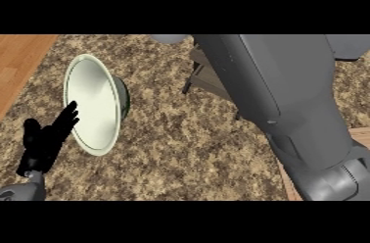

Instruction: Pick the sweet potato from the cutting board and place it in the tiered basket

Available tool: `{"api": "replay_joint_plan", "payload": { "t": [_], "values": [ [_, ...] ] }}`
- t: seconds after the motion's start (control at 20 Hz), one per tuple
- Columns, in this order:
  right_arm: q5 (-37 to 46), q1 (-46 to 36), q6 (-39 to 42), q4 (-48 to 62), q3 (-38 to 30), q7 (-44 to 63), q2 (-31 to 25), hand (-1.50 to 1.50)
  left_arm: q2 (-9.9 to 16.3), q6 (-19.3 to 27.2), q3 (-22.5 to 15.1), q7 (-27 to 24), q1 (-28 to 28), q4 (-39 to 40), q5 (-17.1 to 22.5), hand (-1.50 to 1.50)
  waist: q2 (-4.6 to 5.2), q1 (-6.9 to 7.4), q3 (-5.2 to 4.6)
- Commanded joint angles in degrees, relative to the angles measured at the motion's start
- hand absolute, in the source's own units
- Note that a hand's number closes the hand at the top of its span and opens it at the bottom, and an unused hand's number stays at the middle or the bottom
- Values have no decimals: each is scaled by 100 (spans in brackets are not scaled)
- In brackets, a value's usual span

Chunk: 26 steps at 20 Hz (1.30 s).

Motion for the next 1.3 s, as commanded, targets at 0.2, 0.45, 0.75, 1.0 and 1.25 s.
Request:
{"api": "replay_joint_plan", "payload": {
  "t": [0.2,0.45,0.75,1.0,1.25],
  "values": [
    [697,-570,1054,1859,297,-319,-451,150,-63,106,54,43,111,-16,1,0,-58,-276,-6],
    [752,-1389,1806,2703,313,-856,-655,150,100,-21,209,37,199,-61,110,0,-73,-224,2],
    [715,-1771,1933,3262,221,-1843,-1193,150,-22,76,182,161,223,-199,104,0,-64,-302,13],
    [771,-2006,2228,3703,224,-1941,-1115,150,-76,80,161,-198,349,-52,-4,0,-36,-251,4],
    [463,-1970,2399,3981,-200,-1566,-1245,150,-4,-9,151,0,126,-85,26,0,-12,-243,7]
  ]
}}
